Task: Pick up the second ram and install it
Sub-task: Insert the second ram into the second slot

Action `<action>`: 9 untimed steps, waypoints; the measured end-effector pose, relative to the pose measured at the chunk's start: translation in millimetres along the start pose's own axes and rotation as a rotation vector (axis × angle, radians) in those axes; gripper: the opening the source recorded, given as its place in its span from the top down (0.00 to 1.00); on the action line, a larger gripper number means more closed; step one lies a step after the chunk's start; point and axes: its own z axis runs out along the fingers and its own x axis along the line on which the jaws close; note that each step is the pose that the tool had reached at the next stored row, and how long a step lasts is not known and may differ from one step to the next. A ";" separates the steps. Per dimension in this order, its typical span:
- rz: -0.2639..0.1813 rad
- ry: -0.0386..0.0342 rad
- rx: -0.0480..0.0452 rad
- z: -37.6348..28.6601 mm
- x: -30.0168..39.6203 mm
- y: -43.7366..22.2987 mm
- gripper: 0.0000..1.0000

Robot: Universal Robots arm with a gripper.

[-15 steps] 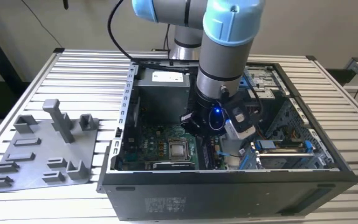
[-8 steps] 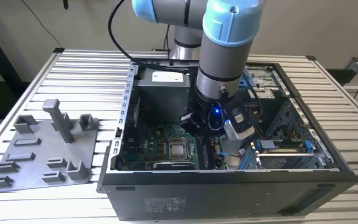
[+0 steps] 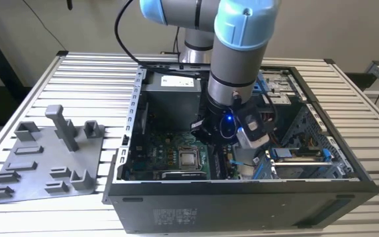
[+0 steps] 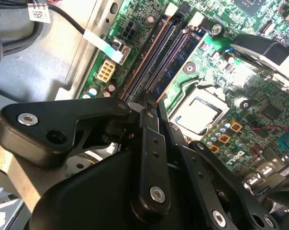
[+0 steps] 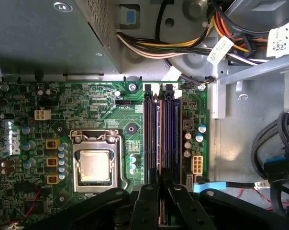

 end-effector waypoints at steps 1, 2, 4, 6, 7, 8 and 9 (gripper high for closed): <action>0.000 0.0000 -0.0007 0.5 0.0 0.4 0.86; 0.000 0.0001 -0.0013 1.3 0.0 0.8 0.86; 0.000 0.0001 -0.0032 3.3 0.1 1.4 0.86; 0.000 0.0002 -0.0035 4.4 0.4 1.5 0.86; 0.000 0.0002 -0.0034 4.5 0.4 1.5 0.86; 0.000 0.0002 -0.0033 4.5 0.4 1.5 0.86; 0.000 0.0003 -0.0032 4.5 0.4 1.5 0.86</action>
